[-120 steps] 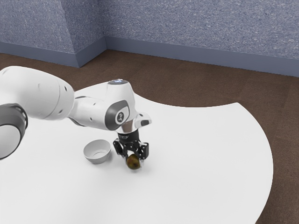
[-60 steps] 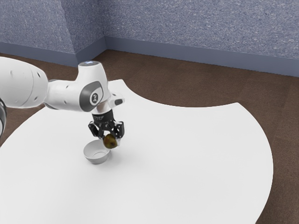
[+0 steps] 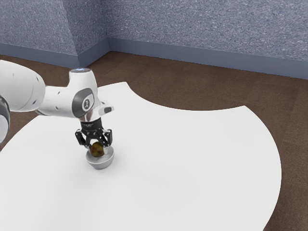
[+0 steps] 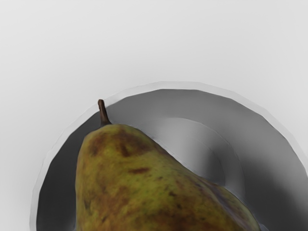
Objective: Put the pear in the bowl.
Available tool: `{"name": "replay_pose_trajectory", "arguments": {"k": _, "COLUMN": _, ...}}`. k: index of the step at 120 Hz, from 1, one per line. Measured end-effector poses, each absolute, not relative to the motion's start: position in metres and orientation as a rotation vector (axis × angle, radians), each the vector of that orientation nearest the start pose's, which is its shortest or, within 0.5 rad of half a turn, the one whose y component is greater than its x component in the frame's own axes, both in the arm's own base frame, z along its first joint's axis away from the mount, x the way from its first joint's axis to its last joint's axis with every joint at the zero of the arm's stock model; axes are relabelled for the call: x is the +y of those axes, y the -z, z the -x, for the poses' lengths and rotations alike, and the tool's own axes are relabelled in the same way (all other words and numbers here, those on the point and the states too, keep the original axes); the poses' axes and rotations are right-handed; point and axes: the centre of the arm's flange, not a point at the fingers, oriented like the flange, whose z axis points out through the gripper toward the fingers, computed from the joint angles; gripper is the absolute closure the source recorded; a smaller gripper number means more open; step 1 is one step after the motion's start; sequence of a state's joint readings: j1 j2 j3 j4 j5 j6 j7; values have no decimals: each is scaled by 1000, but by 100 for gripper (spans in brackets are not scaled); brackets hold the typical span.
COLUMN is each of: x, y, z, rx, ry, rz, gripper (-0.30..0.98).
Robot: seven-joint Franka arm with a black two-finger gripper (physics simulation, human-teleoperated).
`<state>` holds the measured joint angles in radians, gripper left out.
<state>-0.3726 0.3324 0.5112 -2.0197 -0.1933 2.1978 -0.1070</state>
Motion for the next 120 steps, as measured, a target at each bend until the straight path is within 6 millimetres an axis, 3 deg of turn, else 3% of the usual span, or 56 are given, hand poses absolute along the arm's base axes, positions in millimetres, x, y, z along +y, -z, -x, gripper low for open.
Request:
{"name": "replay_pose_trajectory", "arguments": {"k": 18, "x": 64, "y": -293, "z": -582, "rx": -542, "ry": -170, "rz": 3091, "gripper": 27}}
{"name": "replay_pose_trajectory", "arguments": {"k": 36, "x": 62, "y": -296, "z": -583, "rx": -523, "ry": -165, "rz": 3108, "gripper": 13}}
{"name": "replay_pose_trajectory", "arguments": {"k": 52, "x": 55, "y": -319, "z": -584, "rx": -461, "ry": -116, "rz": 3129, "gripper": 7}}
{"name": "replay_pose_trajectory", "arguments": {"k": 68, "x": 33, "y": -373, "z": -582, "rx": -321, "ry": -14, "rz": 3155, "gripper": 4}}
{"name": "replay_pose_trajectory", "arguments": {"k": 90, "x": 10, "y": -483, "z": -599, "rx": -130, "ry": 182, "rz": 3125, "gripper": 2}}
{"name": "replay_pose_trajectory", "arguments": {"k": 109, "x": -6, "y": -561, "z": -609, "rx": -52, "ry": 278, "rz": 3087, "gripper": 1}}
{"name": "replay_pose_trajectory", "arguments": {"k": 120, "x": -30, "y": -594, "z": -608, "rx": 22, "ry": 300, "rz": 3065, "gripper": 0}}
